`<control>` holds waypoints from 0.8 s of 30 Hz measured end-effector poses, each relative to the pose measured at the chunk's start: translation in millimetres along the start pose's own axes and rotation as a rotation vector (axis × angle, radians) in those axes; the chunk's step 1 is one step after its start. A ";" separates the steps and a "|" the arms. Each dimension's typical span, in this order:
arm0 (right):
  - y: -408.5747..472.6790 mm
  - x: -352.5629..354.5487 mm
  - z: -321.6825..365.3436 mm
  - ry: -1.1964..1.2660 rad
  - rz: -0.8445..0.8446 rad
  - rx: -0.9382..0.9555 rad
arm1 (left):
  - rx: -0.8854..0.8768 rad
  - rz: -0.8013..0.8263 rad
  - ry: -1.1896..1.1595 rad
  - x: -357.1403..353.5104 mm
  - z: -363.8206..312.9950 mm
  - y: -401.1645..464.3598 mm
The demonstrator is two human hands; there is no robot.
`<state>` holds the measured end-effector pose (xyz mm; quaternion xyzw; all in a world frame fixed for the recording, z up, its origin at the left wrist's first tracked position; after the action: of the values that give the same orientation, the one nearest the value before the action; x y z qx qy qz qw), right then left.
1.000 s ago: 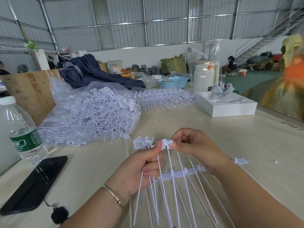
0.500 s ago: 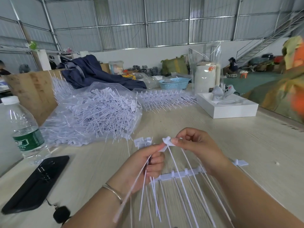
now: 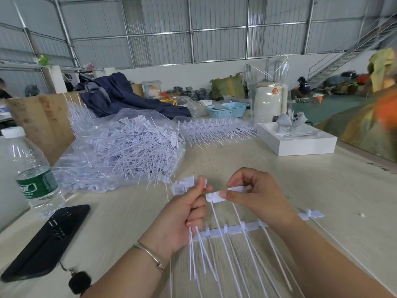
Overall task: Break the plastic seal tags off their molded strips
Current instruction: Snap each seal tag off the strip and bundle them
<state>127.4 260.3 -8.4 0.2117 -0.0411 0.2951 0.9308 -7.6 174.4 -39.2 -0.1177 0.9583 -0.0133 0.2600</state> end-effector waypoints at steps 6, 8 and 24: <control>-1.9 1.0 5.8 -0.131 -0.057 0.119 | -0.050 -0.003 0.196 0.8 -0.3 -2.7; -1.3 1.9 7.1 -0.157 -0.065 0.126 | -0.036 -0.015 0.228 1.0 -0.6 -3.3; -0.8 2.1 12.8 -0.037 0.013 0.046 | -0.040 0.067 0.022 -2.3 -3.9 -3.3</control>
<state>130.3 255.6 3.3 0.2383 -0.0529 0.2979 0.9229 -6.8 171.5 -34.4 -0.0906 0.9646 0.0133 0.2473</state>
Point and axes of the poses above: each hand's wrist, its own y-axis towards the middle knuckle, its own x-axis out of the back of the hand, z = x × y, the point moved 5 cm from there along y, towards the middle knuckle, and after that the axes turned 4 degrees about -x, right-handed, at the moved point
